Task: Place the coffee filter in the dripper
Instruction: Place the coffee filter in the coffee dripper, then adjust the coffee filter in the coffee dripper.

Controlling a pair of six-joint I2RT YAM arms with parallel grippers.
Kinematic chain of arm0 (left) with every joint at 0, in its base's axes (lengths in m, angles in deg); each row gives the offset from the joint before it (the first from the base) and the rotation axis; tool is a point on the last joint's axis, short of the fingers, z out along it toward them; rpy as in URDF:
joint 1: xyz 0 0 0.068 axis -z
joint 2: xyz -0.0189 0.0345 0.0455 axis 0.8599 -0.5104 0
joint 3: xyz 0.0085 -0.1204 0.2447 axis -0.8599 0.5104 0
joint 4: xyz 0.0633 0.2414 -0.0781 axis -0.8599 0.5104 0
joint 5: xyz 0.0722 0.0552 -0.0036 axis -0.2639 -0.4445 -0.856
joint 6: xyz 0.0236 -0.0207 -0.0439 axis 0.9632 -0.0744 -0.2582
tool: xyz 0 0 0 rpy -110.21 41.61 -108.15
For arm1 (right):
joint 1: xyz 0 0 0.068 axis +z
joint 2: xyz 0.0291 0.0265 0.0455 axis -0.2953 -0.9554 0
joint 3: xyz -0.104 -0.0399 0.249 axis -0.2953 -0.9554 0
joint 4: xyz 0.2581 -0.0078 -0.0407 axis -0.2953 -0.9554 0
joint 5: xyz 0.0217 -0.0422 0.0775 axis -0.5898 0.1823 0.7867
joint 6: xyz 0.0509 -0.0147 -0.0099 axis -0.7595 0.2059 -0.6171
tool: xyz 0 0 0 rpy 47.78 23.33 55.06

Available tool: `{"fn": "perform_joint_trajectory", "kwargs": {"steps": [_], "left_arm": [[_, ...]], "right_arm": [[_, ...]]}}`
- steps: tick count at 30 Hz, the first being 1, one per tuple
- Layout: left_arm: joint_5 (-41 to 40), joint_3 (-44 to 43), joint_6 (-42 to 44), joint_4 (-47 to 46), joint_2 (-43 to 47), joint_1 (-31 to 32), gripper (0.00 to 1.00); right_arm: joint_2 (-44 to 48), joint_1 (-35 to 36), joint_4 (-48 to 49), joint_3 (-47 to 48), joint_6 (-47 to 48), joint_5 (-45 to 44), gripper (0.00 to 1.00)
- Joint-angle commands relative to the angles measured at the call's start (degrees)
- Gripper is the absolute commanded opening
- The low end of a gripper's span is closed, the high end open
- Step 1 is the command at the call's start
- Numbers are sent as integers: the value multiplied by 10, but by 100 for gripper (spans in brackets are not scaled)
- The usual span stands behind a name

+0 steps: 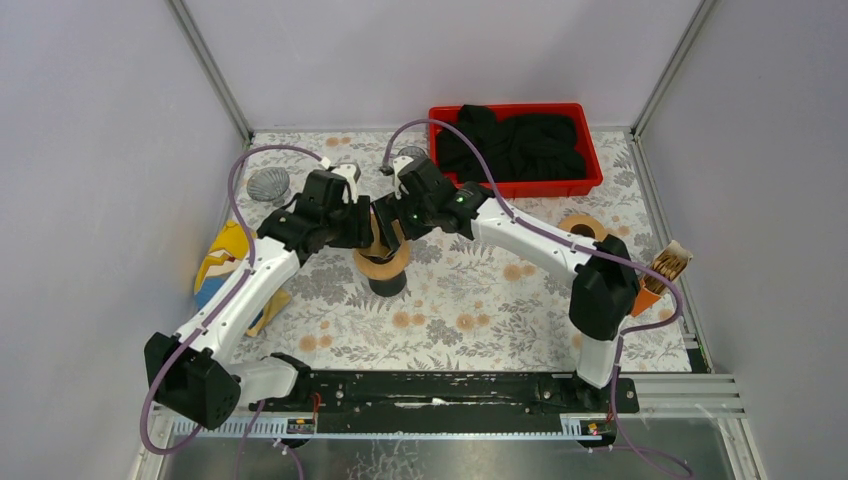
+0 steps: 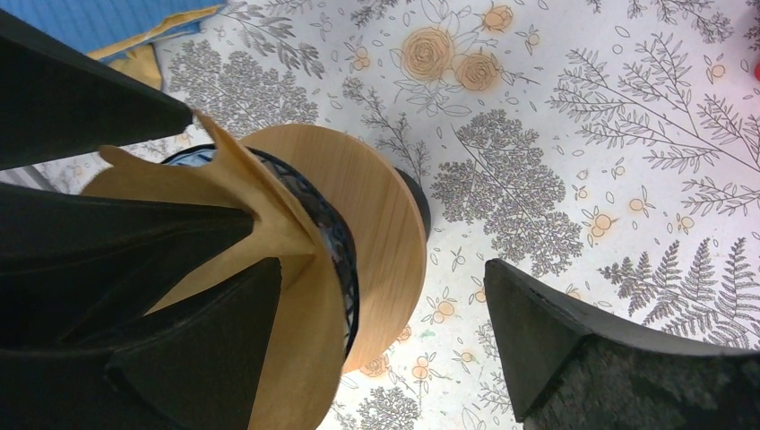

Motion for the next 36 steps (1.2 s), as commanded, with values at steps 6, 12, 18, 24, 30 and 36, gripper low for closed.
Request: {"fn": "perform_joint_trajectory", "kwargs": {"steps": [6, 12, 18, 24, 30, 36], "left_arm": [[-23, 20, -5, -1, -4, -1, 59], [-21, 28, -6, -4, -6, -1, 59], [-12, 24, -7, -10, -5, -1, 59], [-12, 23, -6, -10, -6, -1, 59], [-9, 16, -6, -10, -7, -1, 59], [-8, 5, -8, -11, 3, -1, 63]], "right_arm": [[-19, 4, -7, 18, 1, -32, 91], [-20, 4, -6, 19, 0, -29, 91], [13, 4, 6, 16, -2, -5, 91], [44, 4, 25, 7, -1, 11, 92], [64, 4, 42, -10, 0, 5, 94], [80, 4, 47, -26, 3, -7, 94]]}}
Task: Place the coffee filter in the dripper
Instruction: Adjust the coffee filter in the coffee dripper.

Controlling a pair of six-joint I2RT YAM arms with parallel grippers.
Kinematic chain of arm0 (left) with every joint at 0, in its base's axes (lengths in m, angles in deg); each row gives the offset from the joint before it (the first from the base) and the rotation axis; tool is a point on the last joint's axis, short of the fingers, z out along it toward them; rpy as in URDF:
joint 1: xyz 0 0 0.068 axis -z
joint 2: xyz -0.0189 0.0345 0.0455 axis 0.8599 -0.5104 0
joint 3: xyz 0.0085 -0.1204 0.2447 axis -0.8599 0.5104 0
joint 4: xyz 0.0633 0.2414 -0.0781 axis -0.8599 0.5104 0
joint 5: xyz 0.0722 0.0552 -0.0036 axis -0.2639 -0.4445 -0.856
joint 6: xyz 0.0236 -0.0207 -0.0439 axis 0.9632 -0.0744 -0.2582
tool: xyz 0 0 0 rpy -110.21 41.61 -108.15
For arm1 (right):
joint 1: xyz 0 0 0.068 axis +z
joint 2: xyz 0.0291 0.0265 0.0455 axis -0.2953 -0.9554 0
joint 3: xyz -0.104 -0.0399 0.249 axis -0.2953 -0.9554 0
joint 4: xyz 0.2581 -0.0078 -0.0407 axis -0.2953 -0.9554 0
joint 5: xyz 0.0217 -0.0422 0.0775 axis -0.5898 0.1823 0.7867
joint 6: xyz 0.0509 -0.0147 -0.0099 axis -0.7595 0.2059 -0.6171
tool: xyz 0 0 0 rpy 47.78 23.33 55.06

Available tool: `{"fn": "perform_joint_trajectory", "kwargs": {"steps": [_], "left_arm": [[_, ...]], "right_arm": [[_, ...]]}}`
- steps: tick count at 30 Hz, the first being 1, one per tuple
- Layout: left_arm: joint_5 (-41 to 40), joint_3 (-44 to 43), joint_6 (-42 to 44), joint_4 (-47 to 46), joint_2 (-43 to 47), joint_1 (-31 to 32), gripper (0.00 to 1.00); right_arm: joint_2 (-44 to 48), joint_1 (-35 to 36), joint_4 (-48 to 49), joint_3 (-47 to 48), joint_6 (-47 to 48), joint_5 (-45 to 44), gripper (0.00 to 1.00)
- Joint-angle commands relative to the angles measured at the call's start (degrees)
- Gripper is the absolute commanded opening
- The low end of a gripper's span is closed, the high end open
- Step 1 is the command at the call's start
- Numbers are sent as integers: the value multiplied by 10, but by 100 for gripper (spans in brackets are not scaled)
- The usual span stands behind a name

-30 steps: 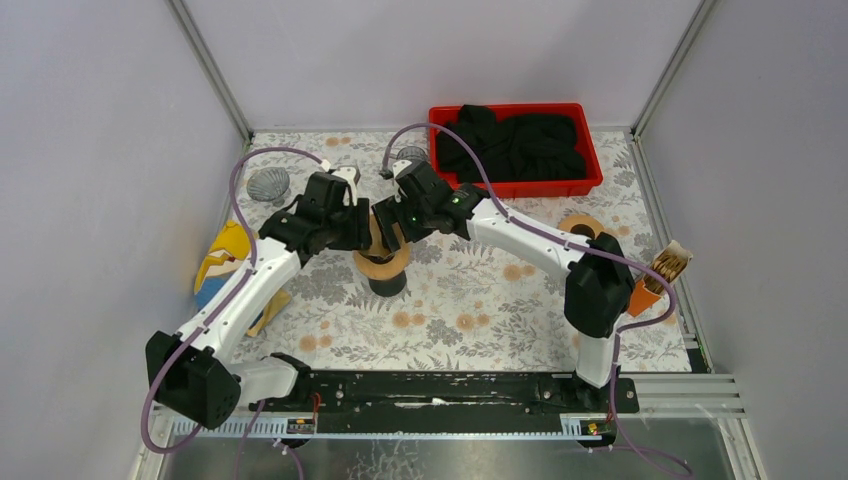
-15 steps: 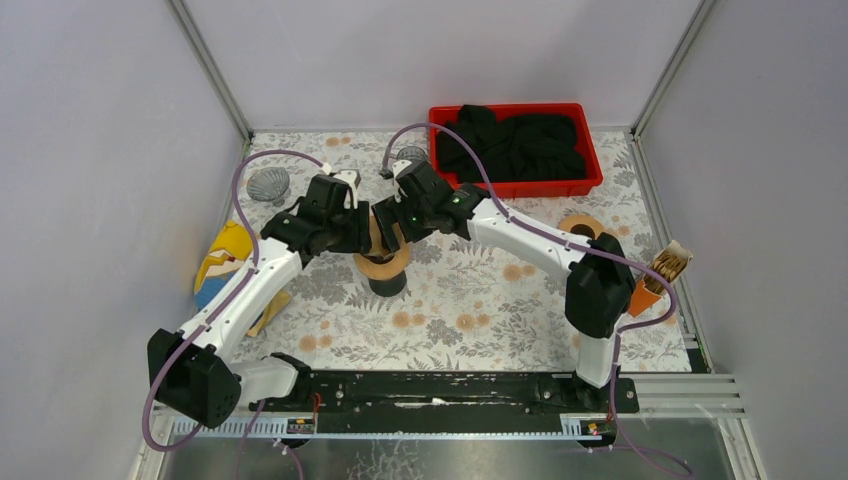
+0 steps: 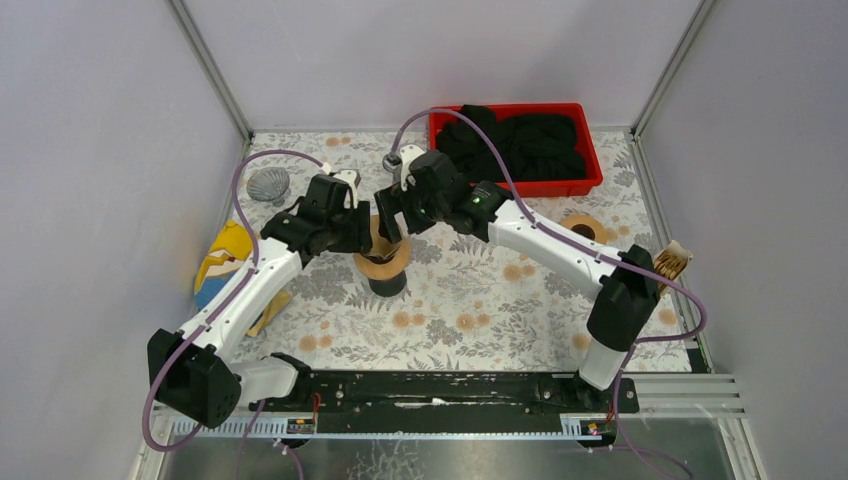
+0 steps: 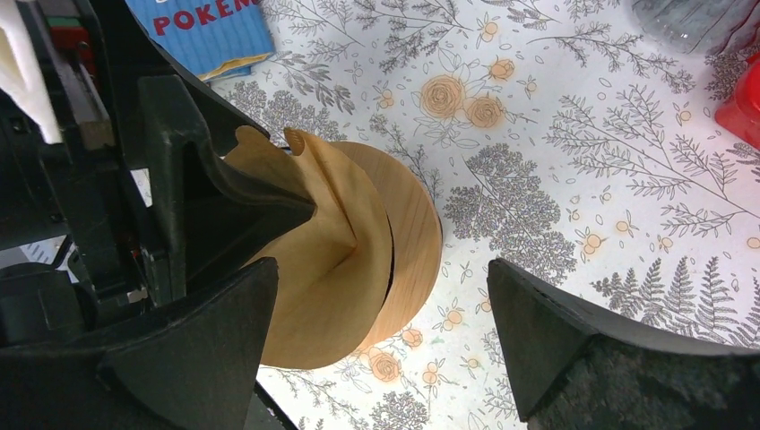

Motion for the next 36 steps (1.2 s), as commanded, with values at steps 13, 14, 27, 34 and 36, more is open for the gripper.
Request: {"fn": "perform_joint_trajectory", "kwargs": {"steps": [13, 14, 27, 34, 36], "left_arm": [[-2, -35, -10, -14, 25, -1, 67], [-1, -35, -11, -14, 25, -1, 67], [2, -33, -13, -6, 49, -1, 69], [1, -31, -23, -6, 67, -1, 67], [-4, -25, -24, -7, 68, -1, 64]], "right_arm": [[41, 4, 31, -24, 4, -7, 95], [43, 4, 32, -23, 4, -6, 95], [30, 4, 21, -13, 8, -24, 95], [11, 4, 6, -4, 9, -47, 94], [7, 4, 4, -2, 10, -49, 94]]}}
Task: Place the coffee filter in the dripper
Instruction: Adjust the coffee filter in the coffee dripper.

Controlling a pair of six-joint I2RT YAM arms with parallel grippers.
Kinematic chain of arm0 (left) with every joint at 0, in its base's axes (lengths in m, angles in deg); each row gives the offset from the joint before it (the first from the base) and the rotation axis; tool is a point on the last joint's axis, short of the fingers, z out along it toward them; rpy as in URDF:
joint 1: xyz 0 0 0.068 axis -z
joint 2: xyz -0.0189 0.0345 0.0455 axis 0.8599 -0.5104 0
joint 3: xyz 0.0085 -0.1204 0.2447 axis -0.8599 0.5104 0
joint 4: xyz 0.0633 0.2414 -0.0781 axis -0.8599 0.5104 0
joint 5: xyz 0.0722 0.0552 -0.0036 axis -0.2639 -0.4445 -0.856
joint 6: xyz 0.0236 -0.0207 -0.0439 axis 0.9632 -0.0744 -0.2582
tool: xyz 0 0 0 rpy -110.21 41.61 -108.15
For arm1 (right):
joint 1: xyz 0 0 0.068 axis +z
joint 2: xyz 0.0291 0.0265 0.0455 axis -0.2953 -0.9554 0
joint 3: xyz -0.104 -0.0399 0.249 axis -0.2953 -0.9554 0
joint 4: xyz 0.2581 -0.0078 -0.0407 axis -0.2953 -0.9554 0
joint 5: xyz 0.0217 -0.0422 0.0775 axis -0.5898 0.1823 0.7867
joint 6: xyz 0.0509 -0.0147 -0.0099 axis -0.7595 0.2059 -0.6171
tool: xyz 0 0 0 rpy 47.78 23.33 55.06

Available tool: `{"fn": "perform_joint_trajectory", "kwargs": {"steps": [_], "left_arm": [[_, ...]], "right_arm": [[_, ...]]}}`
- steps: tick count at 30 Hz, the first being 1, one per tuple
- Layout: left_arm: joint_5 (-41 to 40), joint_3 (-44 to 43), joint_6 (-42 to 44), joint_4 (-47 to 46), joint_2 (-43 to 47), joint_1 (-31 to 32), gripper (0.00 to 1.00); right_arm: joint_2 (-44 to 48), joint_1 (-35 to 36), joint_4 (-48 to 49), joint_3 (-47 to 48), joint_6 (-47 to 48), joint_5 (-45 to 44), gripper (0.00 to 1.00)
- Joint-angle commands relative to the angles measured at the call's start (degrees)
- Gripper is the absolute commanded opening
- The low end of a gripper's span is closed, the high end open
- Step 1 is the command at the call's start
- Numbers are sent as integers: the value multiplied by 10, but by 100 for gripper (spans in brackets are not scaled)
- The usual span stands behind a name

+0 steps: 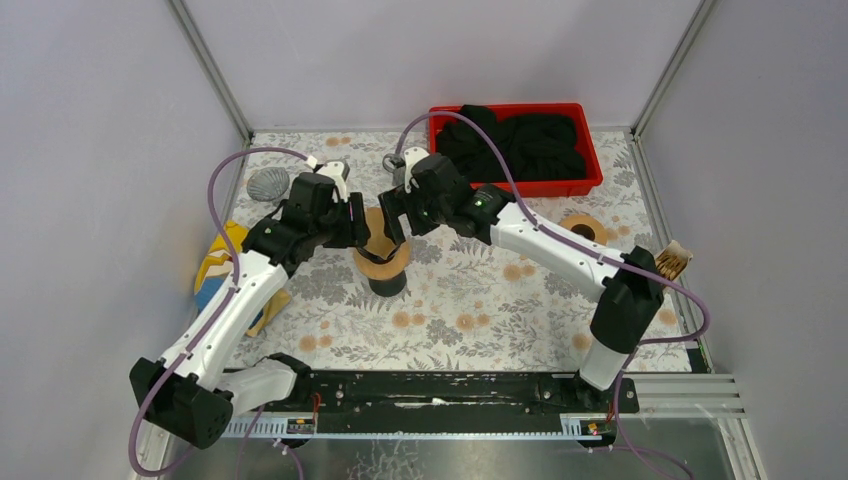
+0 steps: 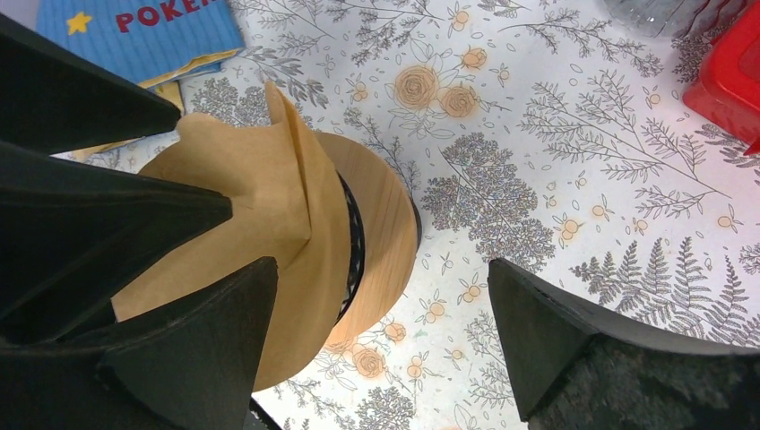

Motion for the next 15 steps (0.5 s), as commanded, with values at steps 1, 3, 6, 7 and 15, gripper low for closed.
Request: {"fn": "perform_joint_trajectory", "kwargs": {"steps": [1, 3, 6, 7, 15], "left_arm": [[-8, -4, -8, -7, 11, -1, 62], [-15, 2, -8, -5, 7, -1, 59], [-19, 14, -9, -1, 2, -1, 55], [-21, 17, -9, -1, 2, -1, 54], [-27, 32, -7, -3, -10, -1, 52]], "right_arm": [[-11, 3, 0, 24, 7, -20, 94], [-15, 4, -2, 25, 7, -19, 94], [-20, 3, -5, 26, 8, -22, 94], [-21, 4, -5, 26, 9, -23, 94], [-38, 4, -9, 24, 11, -30, 94]]}}
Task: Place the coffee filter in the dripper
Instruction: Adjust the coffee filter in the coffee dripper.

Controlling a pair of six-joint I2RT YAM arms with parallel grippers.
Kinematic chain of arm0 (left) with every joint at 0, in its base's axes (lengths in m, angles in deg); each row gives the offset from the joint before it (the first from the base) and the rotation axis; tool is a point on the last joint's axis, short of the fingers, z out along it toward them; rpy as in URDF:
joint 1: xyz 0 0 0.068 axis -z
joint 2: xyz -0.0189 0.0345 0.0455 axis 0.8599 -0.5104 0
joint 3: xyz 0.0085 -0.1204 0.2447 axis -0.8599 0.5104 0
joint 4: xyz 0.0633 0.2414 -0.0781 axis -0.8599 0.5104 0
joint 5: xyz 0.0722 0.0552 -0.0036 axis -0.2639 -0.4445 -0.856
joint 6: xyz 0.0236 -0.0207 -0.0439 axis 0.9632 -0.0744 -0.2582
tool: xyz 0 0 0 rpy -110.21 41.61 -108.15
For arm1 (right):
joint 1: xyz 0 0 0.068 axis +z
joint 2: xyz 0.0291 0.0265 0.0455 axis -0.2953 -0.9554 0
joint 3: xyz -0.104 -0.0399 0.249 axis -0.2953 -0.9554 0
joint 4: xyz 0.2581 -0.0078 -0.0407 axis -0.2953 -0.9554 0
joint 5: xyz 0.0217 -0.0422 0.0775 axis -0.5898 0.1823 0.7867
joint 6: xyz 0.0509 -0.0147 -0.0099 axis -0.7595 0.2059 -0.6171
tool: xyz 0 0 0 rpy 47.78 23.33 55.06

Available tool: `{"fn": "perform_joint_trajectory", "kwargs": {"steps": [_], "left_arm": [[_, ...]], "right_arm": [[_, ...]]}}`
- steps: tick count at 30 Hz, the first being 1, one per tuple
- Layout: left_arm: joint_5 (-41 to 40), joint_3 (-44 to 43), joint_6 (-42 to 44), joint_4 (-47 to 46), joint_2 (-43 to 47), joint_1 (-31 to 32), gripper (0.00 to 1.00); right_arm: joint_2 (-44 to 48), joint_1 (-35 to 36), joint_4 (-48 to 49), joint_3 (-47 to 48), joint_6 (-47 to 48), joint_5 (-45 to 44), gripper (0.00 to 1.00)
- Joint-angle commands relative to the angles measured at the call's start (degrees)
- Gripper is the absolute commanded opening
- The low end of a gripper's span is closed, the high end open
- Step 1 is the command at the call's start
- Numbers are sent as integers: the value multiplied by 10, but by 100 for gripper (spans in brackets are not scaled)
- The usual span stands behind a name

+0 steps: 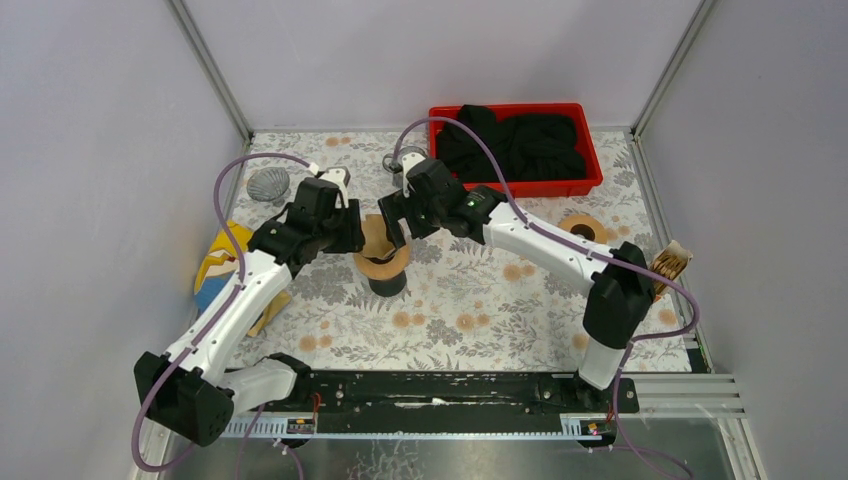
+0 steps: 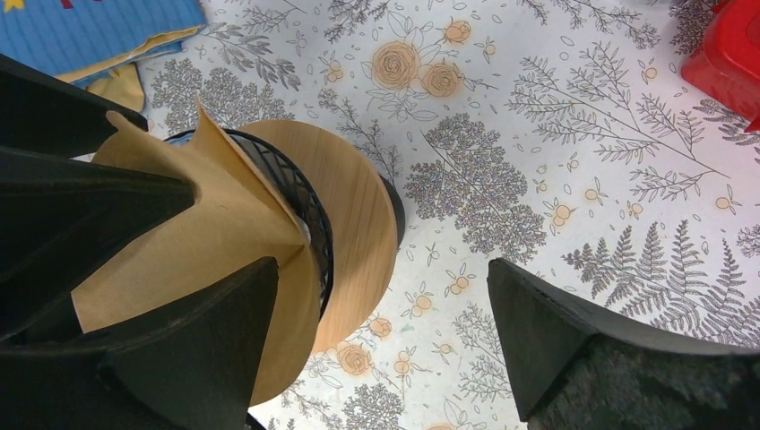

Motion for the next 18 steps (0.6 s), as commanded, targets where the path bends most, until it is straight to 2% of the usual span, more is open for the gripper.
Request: {"fn": "perform_joint_trajectory", "kwargs": {"steps": [1, 18], "left_arm": [[-12, 9, 0, -4, -9, -1, 51], [6, 3, 0, -15, -12, -1, 51]], "right_arm": [[-15, 3, 3, 23, 9, -14, 94], [-24, 3, -27, 35, 13, 15, 94]]}}
